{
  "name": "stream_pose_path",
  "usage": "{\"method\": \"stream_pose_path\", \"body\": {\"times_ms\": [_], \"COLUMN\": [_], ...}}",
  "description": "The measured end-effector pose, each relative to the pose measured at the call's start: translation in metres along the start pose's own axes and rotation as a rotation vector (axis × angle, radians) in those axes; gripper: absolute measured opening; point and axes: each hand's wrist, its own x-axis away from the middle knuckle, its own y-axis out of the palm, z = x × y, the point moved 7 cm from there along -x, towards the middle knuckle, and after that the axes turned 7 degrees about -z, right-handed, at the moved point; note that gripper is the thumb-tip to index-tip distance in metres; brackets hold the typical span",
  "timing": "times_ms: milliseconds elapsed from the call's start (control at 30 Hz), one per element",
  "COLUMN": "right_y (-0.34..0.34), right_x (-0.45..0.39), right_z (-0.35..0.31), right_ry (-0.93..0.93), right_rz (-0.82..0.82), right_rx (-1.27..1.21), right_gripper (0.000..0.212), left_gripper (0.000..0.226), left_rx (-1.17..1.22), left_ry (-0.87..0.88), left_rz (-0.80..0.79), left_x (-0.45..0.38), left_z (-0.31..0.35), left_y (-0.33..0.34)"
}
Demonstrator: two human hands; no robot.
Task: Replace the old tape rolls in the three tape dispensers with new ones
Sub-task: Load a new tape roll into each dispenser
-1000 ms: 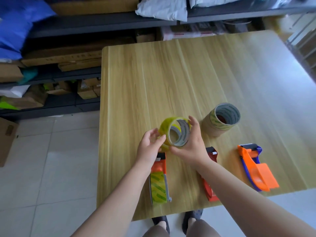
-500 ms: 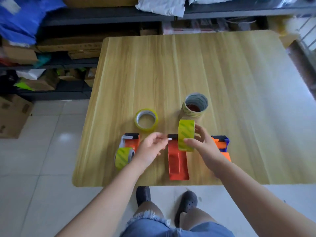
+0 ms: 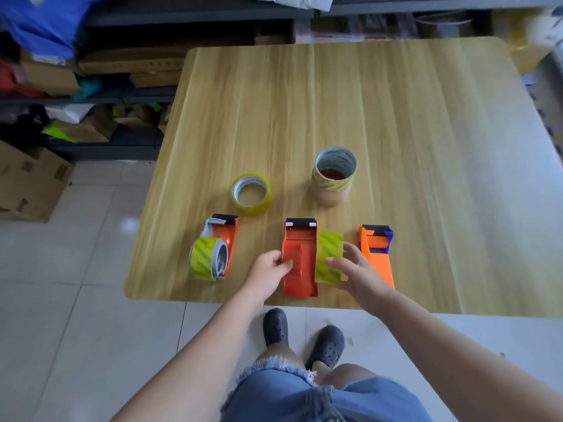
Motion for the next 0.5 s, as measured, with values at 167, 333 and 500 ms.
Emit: {"method": "stream_pose_path", "body": {"times_ms": [167, 333, 500], "right_y": [0.004, 0.005, 0.014], "right_x": [-0.004, -0.009, -0.018], "right_z": [0.018, 0.018, 0.000], "right_ry": [0.060, 0.040, -0.010], "right_rz": [-0.006, 0.013, -0.004], "right_rx": [-0.037, -0.055, -0.039], "right_gripper": [0.053, 0.061, 0.046], "left_gripper": [0.018, 0.014, 0.016], "left_rx": [0.182, 0.369, 0.365], "left_ry": [0.015, -0.025, -0.018], "left_rz": [-0.013, -0.027, -0.101], "left_x": [0.000, -0.004, -0.003], "left_z": [0.016, 0.031, 0.030], "left_y": [-0.002, -0.007, -0.002]}}
